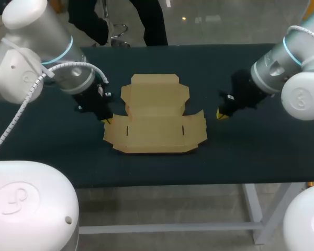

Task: Assemble the packaging by folding the flat box into shape, placing the metal phone stand inside, and closing the box properly

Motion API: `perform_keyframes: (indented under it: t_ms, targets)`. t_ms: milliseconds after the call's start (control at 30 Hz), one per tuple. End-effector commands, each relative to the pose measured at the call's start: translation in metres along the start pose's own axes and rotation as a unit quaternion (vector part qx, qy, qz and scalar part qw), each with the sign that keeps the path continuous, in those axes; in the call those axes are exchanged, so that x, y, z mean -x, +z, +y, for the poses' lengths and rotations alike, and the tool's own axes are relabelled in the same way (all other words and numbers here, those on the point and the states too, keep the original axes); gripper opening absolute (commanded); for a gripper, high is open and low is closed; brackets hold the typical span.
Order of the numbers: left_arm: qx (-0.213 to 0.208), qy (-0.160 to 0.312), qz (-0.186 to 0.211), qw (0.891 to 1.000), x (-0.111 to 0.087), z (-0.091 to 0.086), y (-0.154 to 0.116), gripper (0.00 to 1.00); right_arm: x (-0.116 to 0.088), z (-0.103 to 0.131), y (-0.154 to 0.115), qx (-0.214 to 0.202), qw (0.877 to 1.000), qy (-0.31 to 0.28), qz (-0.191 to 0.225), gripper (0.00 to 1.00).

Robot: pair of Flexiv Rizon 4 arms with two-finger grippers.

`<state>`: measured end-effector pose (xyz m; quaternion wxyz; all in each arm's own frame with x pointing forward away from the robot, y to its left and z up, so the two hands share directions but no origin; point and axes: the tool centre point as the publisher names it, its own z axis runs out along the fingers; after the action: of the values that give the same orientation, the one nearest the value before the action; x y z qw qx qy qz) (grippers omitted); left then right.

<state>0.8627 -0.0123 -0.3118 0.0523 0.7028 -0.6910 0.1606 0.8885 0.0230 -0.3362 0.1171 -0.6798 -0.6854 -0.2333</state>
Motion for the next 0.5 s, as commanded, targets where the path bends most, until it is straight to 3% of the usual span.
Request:
perform_keyframes:
  t_ms: [33, 500]
  targets:
    - [-0.015, -0.003, 0.008, 1.0, 0.008, 0.018, -0.007, 0.0, 0.006, -0.016, -0.012, 0.004, 1.0, 0.001, 0.008, 0.0]
    - [-0.007, -0.022, 0.025, 0.999, 0.019, 0.067, -0.01, 0.0, 0.001, -0.061, -0.01, 0.0, 1.0, -0.007, 0.025, 0.0]
